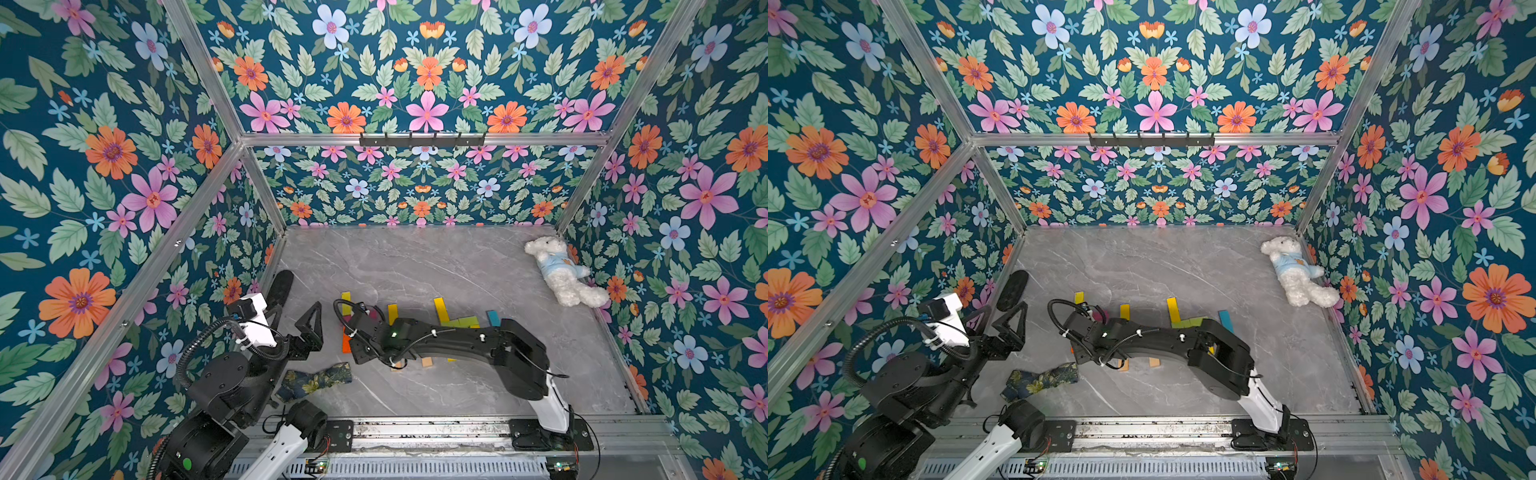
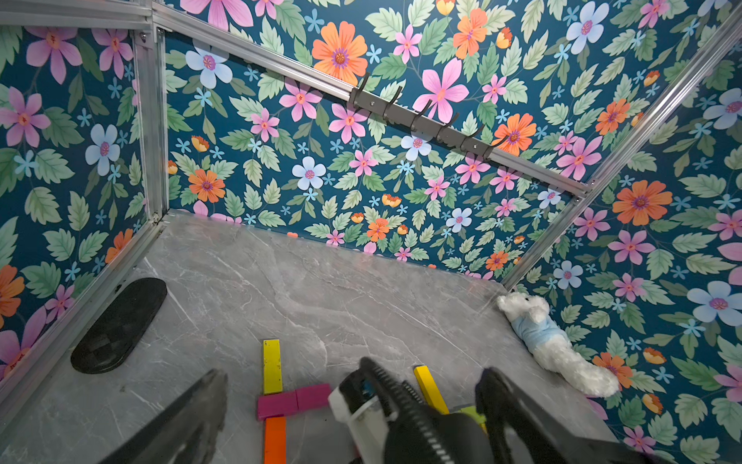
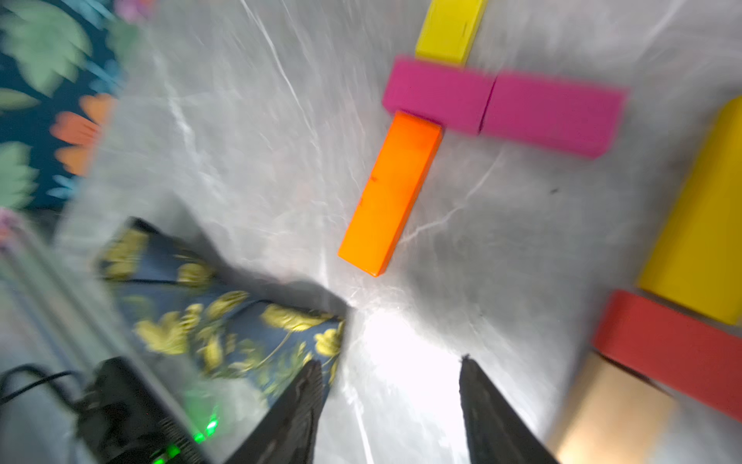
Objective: Assemble the letter h with building blocks
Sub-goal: Assemble the building block at the center of the board, then pick up the building block from the center of the board.
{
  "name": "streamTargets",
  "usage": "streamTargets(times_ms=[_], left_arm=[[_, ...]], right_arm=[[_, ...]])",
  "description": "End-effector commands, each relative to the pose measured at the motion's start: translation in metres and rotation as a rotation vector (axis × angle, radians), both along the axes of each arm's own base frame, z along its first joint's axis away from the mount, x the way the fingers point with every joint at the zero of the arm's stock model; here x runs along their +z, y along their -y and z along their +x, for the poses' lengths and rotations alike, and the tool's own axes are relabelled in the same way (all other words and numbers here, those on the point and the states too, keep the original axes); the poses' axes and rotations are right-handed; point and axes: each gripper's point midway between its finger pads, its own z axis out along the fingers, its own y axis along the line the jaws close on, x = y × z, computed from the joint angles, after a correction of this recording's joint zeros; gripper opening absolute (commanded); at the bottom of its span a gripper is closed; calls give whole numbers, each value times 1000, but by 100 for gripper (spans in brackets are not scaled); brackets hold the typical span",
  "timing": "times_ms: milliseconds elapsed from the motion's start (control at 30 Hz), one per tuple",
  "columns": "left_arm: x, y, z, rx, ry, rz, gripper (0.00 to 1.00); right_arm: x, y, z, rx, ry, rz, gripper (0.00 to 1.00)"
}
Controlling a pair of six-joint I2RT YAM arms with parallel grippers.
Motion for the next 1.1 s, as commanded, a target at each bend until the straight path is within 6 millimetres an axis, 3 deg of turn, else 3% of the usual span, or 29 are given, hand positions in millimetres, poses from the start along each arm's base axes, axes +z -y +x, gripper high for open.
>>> streamTargets(times_ms=[0,67,133,233,300,500,667,833,1067], left_arm=[[2,4,3,-8,20,-16,99],[-3,5,6,-4,12,-21,99],[-10,9,9,-16,6,-22,99],[-18,16,14,-27,-12,-19,99],[-22,20,18,-32,-28,-15,99],[-30,30,27,-54,-53,-7,99],[-29,30,27,-51,-53,-9,100],[-28,27,26,-40,-49,-2,99],[-27,26,27,-35,-50,5,99]], right_arm=[[14,54,29,-151,31,-27,57],[14,102,41,-246,15,-51,59],[13,158,51,-350,9,-89,69],[14,244,60,-513,6,-164,72],[8,290,60,-602,-27,-183,72],[-13,370,70,-729,-91,-164,74],[-36,396,71,-753,-164,-293,73],[-59,390,80,-698,-210,-284,70],[-75,384,87,-659,-252,-295,65]])
